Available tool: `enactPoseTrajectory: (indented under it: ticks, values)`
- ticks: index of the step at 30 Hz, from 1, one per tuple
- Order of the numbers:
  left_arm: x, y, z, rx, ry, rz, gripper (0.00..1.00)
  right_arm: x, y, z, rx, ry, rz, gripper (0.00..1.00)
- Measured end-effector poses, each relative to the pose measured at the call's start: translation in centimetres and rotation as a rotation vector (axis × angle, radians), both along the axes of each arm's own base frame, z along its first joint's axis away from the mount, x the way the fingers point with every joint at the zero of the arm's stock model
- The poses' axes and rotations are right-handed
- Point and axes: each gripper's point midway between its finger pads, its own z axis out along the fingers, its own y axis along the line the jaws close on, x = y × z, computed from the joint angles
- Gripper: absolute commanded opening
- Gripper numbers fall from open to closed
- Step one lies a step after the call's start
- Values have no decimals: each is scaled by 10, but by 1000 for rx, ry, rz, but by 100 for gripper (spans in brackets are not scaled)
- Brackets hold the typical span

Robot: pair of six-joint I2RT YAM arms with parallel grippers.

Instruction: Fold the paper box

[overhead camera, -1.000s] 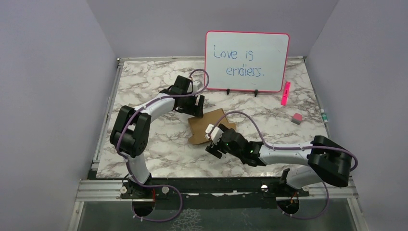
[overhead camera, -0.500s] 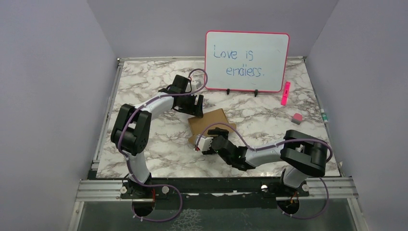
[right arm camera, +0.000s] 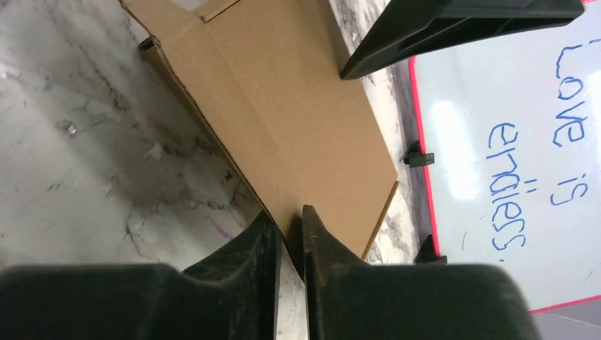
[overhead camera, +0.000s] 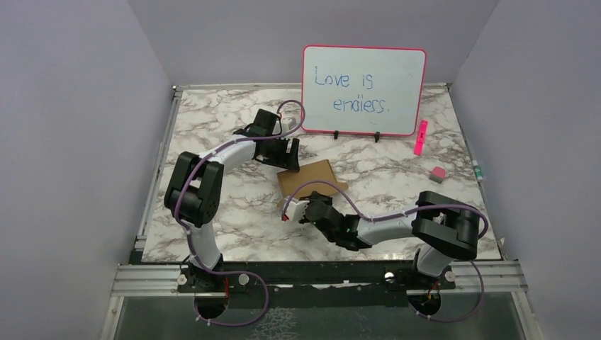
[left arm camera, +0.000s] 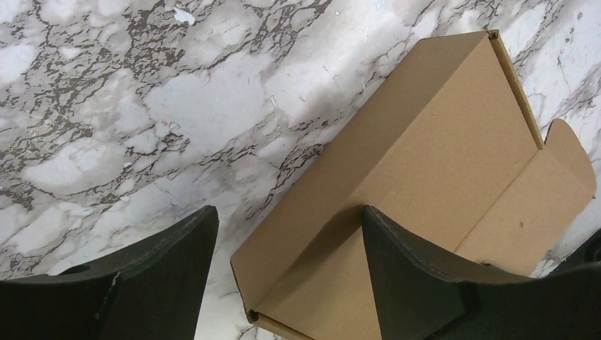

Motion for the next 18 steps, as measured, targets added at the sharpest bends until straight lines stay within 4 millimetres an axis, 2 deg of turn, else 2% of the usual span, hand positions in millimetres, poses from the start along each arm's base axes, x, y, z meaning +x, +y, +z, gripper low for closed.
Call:
enactPoseTrajectory:
  ticks: [4,7,10,13,16,18]
  values:
    - [1,0,1,-4,2,3,77,0,5,8,10,16,-15,7]
    - [-1,3,4,-5,5,8,84,-2,3,12,10,34,-20,2]
    - [-2,10,13,9,-9,28,87,-5,1,18,16,53,-27,1]
    - [0,30,36,37,-74,86,89,-6,1,22,20,77,-34,1]
    - [-2,50,71,44,-170,172,89,-9,3,22,12,105,-28,2]
    - [-2,61,86,44,-209,238,89,-10,3,21,-1,118,-25,6]
